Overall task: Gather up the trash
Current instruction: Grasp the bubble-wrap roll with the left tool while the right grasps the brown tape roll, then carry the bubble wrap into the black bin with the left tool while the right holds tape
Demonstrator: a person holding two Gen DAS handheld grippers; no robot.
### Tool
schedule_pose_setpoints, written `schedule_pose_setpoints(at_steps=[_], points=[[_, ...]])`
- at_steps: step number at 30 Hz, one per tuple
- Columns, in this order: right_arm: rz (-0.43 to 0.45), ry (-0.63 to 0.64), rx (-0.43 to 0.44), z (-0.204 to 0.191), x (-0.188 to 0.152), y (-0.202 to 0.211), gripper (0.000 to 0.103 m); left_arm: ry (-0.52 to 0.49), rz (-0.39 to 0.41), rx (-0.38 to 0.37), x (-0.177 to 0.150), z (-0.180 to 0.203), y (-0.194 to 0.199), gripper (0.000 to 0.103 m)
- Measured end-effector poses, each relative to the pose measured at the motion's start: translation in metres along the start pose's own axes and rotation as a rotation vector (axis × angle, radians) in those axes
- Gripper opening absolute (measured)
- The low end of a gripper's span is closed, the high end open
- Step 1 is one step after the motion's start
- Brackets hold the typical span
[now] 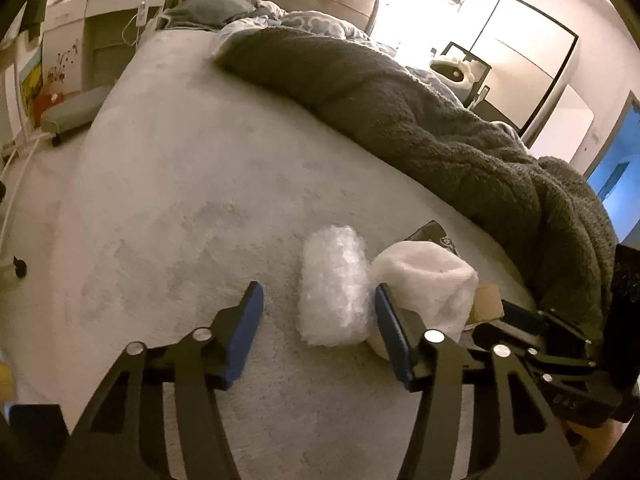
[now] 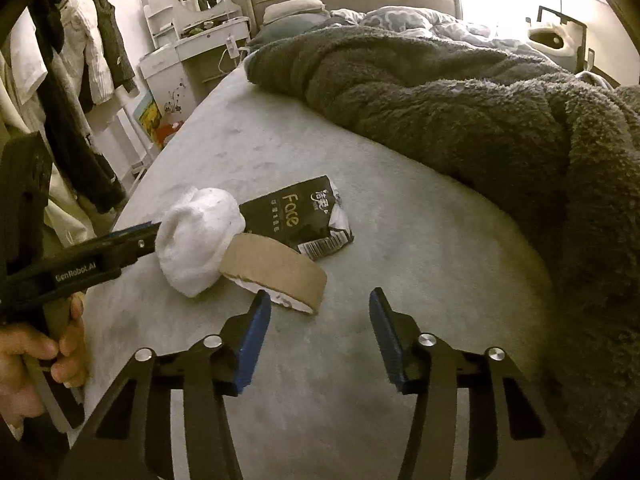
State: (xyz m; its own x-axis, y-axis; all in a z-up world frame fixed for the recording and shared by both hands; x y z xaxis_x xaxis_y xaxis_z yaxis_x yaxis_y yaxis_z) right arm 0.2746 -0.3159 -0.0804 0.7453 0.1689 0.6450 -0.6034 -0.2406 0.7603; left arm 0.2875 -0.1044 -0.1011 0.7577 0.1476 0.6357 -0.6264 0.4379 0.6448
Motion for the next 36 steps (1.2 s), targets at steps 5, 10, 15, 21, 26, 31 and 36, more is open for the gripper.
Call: schedule_pose_setpoints(at_steps=[5,10,15,21,26,31,36], points=[[0.013,-0.019,0.006,-0.003,0.007,0.0,0.044,0.013,0.006,-0.01,0.0,-0.001,0.001,0.05],[0.012,0.004,0.007,-0.013,0.009,-0.002,0.033,0.009,-0.001,-0.029,-0.001,0.0,0.003,0.04],[0.012,0.015,-0.004,-0.014,0.012,-0.002,0.021,-0.004,-0.01,-0.031,-0.003,0.002,0.003,0.035],[0.011,0.017,0.005,-0.016,0.012,-0.003,0.006,-0.028,-0.006,-0.027,-0.003,0.004,0.007,0.032],[0.025,0.015,0.011,-0.017,0.016,0.002,0.003,-0.037,0.009,-0.013,0.0,0.002,0.016,0.032],[0.048,0.008,0.01,-0.017,0.023,0.009,0.003,-0.076,0.036,0.02,0.004,-0.002,0.031,0.032],[0.079,0.007,0.025,-0.027,0.032,0.02,0.003,-0.092,0.051,0.04,0.007,-0.008,0.044,0.032]])
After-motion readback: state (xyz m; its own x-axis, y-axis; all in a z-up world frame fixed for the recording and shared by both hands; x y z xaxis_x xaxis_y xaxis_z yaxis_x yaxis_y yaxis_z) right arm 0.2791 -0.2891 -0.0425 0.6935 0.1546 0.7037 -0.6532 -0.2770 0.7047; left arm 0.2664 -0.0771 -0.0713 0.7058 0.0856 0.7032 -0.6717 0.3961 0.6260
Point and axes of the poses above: each gripper's, at about its wrist camera, not at the fingertips, and y roughly against the way its jaws point, z to its right, x to its top, the point moved 5 cm from there along -y, roughly the way its jaws point, and after that the axes turned 5 degrees about -x, right-handed, at the moved point
